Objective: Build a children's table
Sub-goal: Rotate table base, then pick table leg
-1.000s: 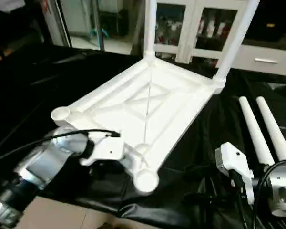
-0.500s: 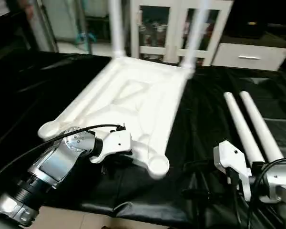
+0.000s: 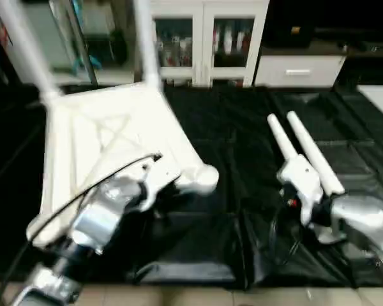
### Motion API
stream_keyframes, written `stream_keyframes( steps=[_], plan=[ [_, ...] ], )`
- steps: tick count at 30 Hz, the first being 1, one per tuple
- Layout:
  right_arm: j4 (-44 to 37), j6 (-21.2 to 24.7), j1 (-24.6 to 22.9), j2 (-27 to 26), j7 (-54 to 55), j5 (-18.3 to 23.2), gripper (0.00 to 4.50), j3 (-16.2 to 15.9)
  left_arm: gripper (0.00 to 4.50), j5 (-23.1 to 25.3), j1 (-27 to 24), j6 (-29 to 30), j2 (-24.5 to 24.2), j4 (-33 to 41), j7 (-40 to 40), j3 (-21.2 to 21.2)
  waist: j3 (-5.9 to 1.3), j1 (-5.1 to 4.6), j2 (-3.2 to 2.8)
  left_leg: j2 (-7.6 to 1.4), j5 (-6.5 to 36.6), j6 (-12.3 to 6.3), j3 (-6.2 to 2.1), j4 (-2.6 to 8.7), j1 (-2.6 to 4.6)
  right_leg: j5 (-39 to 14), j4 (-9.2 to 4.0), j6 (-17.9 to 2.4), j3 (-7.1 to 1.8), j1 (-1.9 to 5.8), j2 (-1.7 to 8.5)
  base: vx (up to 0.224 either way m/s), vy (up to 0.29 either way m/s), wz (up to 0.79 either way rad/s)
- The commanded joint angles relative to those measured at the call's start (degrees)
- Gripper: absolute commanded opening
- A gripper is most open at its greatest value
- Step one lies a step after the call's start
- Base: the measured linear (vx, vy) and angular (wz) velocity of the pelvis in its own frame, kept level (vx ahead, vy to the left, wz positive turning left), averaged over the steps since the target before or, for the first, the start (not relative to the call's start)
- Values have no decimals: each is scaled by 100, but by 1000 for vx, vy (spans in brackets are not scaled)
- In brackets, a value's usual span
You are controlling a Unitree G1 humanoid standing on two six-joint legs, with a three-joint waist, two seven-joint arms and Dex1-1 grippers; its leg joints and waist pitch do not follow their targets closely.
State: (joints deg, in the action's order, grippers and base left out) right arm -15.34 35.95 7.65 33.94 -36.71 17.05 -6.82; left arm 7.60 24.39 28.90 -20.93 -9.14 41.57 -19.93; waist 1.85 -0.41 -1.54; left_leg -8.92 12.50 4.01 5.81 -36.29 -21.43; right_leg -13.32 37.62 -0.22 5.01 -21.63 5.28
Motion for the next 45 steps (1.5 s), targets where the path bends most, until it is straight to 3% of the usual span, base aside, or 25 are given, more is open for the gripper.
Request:
stream_keyframes(
  steps=[1,5,7,10,14,16,20,23,24,25,30,33,38,45],
  plan=[
    [64,89,168,-69,249,-127,327,81,10,86,-78,-63,-48,-334,-112,-112,-225,42,38,-301,1185,-268,-46,531,-78,-1269,-634,-1138,-286,257,322,0,0,0],
    [160,204,248,-231,558,-181,327,144,2,218,-16,-243,-52,-427,-249,-99,-224,45,58,-327,1095,-281,20,559,-62,-1031,-646,-1154,-290,272,326,0,0,0],
    [223,219,296,-320,710,-258,327,190,2,241,22,-337,-34,-466,-392,-6,-245,54,62,-341,834,-311,60,560,-47,-648,-627,-1217,-295,277,319,0,0,0],
    [300,372,385,-545,949,-180,327,383,59,56,-10,-224,-111,-256,-120,66,-254,65,71,-344,561,-384,90,555,-35,-330,-601,-1293,-302,296,328,0,0,0],
    [364,794,529,-748,1250,-55,360,629,71,-58,-68,-302,-236,2,-6,154,-266,71,54,-360,346,-416,118,544,-11,-118,-571,-1363,-311,292,325,0,0,0],
    [444,1107,684,-798,1495,-91,379,766,105,-234,-99,-346,-251,264,-5,357,-279,99,53,-360,115,-418,131,527,10,288,-526,-1486,-315,286,308,0,0,0],
    [669,1495,952,-825,1887,-286,418,946,107,-751,-152,-443,-140,826,182,663,-254,123,68,-367,305,-310,170,547,30,111,-538,-1533,-319,282,312,0,0,0],
    [1009,1710,1199,-853,2342,-625,446,1025,107,-1172,-184,-334,10,1247,320,854,-238,143,77,-370,371,-199,219,548,44,-39,-544,-1503,-328,261,299,0,0,0],
    [1170,1966,1319,-782,2495,-807,448,950,107,-1256,-199,-314,43,1351,342,866,-238,158,57,-362,344,-154,227,554,49,-125,-537,-1456,-332,267,289,0,0,0],
    [1372,2237,1461,-741,2537,-822,448,959,107,-1398,-265,-289,70,1522,460,821,-239,165,79,-355,318,-121,246,552,61,-146,-553,-1406,-346,256,279,0,0,0],
    [1615,2653,1691,-710,2583,-785,448,921,107,-1546,-507,-269,-35,1974,762,554,-245,212,95,-352,248,-119,280,547,54,-147,-544,-1253,-390,261,273,0,0,0],
    [1678,2775,1743,-748,2642,-789,448,990,107,-1700,-574,-145,-85,2219,900,497,-249,213,92,-353,177,-100,294,540,75,-46,-532,-1281,-398,240,261,0,0,0],
    [1850,2886,1841,-782,2741,-872,448,1110,107,-1918,-628,172,-250,2631,1155,338,-225,220,100,-352,432,-11,311,559,84,-390,-562,-1245,-408,225,262,0,0,0],
    [2070,3396,1866,-769,2653,-765,448,1166,107,-2044,-607,532,-523,2973,1337,193,-232,226,97,-337,308,35,321,554,88,-227,-540,-1243,-412,231,244,0,0,0]
  ],
)
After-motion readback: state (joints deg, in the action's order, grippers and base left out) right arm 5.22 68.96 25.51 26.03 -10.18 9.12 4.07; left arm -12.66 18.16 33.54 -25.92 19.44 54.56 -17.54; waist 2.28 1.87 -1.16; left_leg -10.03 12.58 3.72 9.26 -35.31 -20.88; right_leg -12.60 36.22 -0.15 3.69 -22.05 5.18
